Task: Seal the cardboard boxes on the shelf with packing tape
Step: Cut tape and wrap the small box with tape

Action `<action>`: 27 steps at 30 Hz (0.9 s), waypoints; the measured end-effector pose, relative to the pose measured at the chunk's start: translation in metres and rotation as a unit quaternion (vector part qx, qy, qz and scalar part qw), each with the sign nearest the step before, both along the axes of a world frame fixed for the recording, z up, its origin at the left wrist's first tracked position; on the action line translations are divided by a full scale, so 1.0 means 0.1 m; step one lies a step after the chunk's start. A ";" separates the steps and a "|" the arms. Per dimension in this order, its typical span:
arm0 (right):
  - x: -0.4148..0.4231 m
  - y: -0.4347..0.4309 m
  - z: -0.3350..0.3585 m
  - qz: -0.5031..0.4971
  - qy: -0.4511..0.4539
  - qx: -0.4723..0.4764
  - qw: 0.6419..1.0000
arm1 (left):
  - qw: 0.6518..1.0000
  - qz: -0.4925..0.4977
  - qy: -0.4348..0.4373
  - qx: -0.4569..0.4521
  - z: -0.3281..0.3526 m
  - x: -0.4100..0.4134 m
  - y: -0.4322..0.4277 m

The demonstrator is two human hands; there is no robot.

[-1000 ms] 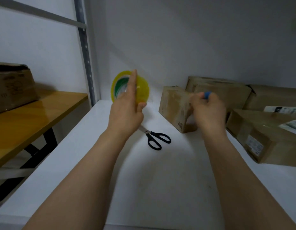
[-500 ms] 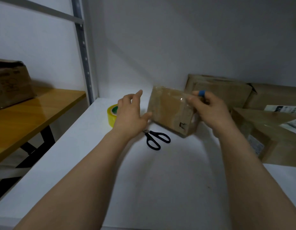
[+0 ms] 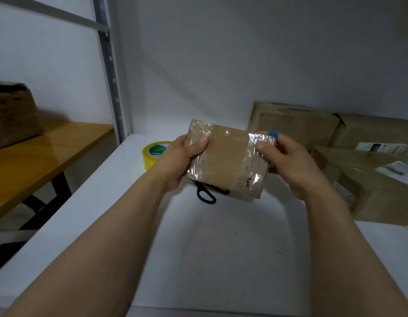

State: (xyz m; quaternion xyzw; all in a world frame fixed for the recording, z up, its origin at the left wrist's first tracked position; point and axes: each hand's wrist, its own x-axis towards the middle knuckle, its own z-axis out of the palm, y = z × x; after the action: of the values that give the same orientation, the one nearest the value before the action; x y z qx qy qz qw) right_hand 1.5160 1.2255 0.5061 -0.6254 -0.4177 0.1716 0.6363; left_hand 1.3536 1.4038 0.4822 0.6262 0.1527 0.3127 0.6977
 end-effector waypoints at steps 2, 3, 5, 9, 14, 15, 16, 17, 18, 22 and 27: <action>0.05 -0.04 -0.02 0.032 -0.003 -0.019 0.999 | 1.000 -0.001 0.006 -0.007 0.01 -0.02 -0.01; 0.05 -0.06 -0.02 0.046 0.006 -0.022 0.999 | 1.000 0.000 0.009 -0.009 0.00 -0.02 -0.01; 0.06 -0.08 -0.01 0.051 0.024 -0.017 0.998 | 1.000 -0.004 0.013 0.004 0.00 -0.02 -0.03; 0.00 0.02 -0.01 -0.042 0.005 -0.002 0.999 | 0.999 -0.004 0.005 0.052 0.00 0.03 -0.11; -0.03 -0.01 -0.02 0.020 -0.005 -0.010 1.000 | 0.999 0.005 0.006 0.032 0.00 -0.02 -0.10; -0.04 -0.02 -0.01 0.036 -0.006 -0.012 0.999 | 1.000 0.005 0.003 0.029 0.00 -0.03 -0.10; -0.05 -0.02 0.00 0.044 -0.001 -0.007 0.999 | 1.000 0.002 -0.002 0.029 0.00 -0.03 -0.10; -0.06 -0.02 0.00 0.045 0.006 0.001 0.999 | 1.000 0.000 -0.006 0.027 -0.01 -0.04 -0.11; -0.07 -0.02 0.02 0.041 0.015 0.008 0.999 | 1.000 -0.004 -0.009 0.025 -0.01 -0.04 -0.10; -0.03 -0.06 0.05 0.042 0.046 0.079 0.995 | 0.999 -0.033 -0.016 0.031 -0.05 -0.05 -0.08; 0.04 -0.13 0.08 0.112 0.040 0.062 0.991 | 0.990 0.013 -0.025 0.135 -0.07 -0.07 -0.06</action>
State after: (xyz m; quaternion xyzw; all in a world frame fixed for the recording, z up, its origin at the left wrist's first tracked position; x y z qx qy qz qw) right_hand 1.5199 1.2128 0.5139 -0.5267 -0.4691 0.2412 0.6666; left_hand 1.3471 1.3976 0.4747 0.7047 0.1001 0.3551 0.6061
